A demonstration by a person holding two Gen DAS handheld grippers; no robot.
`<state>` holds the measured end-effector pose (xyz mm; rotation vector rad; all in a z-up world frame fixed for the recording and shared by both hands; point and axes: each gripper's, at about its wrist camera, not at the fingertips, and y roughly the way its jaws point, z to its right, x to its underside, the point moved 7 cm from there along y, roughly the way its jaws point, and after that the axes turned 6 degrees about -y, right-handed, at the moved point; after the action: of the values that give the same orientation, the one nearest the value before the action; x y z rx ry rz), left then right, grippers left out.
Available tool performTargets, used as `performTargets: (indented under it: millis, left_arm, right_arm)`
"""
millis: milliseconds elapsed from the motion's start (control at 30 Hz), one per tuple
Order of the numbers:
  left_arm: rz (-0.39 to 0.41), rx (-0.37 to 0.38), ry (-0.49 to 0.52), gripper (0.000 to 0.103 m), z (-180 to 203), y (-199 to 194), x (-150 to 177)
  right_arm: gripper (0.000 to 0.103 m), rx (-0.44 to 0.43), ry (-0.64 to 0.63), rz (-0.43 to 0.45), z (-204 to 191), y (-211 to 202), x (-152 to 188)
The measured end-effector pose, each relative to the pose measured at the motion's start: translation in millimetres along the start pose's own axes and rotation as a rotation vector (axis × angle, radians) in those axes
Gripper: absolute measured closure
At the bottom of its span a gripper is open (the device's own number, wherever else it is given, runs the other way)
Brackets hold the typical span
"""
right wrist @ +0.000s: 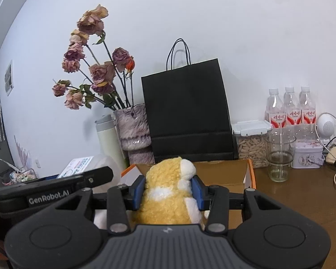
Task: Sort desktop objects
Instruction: 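Carry the tissue pack and plush sheep into the box and release both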
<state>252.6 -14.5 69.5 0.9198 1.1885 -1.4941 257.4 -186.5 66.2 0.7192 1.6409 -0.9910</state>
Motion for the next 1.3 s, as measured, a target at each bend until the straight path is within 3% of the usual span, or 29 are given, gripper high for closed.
performTargets:
  millis: [433, 900, 1300]
  left_arm:
    - [-0.007, -0.054, 0.023, 0.020, -15, 59, -8]
    - [-0.106, -0.139, 0.068, 0.020, -38, 122, 12]
    - [-0.199, -0.183, 0.073, 0.020, -46, 138, 34]
  right_arm:
    - [0.061, 0.032, 0.011, -0.019, 25, 63, -11]
    - [0.061, 0.074, -0.019, -0.121, 51, 126, 6]
    - [0.060, 0.056, -0.051, -0.197, 48, 144, 29]
